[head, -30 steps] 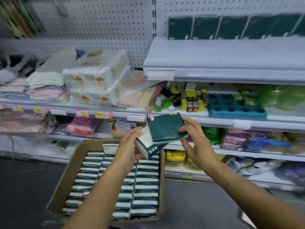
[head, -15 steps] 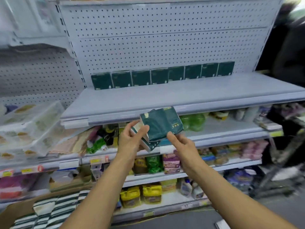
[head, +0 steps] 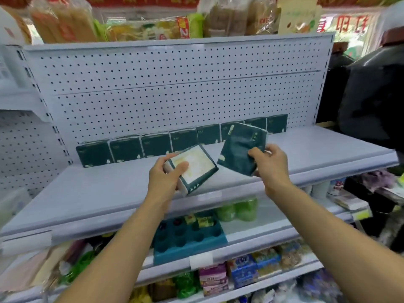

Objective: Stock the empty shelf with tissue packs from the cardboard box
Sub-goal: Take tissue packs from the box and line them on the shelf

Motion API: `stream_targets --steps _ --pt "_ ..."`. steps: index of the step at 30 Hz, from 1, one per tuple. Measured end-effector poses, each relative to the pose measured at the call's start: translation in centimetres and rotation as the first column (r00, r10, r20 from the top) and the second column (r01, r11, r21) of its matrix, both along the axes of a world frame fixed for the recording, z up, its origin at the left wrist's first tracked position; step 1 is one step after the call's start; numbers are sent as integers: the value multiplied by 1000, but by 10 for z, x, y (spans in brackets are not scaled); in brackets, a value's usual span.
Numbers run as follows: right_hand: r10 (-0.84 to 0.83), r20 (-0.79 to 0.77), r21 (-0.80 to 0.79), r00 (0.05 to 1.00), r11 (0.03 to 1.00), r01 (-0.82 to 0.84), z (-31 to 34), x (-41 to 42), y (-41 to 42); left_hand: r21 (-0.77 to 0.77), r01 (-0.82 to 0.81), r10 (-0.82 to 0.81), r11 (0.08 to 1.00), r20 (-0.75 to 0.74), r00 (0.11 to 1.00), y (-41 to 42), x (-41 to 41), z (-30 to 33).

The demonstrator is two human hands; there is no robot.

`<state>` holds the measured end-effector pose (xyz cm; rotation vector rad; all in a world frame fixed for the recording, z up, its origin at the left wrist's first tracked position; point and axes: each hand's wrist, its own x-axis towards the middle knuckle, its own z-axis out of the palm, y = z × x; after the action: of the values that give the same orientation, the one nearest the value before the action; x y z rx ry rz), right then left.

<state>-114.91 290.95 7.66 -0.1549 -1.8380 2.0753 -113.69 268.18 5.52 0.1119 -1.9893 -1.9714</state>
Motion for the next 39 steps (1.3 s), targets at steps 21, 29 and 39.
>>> stream_targets --steps 21,29,39 --pt "167 -88 992 982 106 71 -18 -244 -10 -46 2 6 999 187 982 -56 -187 3" --pt "306 -153 983 940 146 112 -28 -310 -30 -15 0 3 1000 232 973 -56 -200 -2" --pt "397 -298 954 868 146 261 -36 -343 -35 26 14 -19 1000 218 976 -47 -203 5"
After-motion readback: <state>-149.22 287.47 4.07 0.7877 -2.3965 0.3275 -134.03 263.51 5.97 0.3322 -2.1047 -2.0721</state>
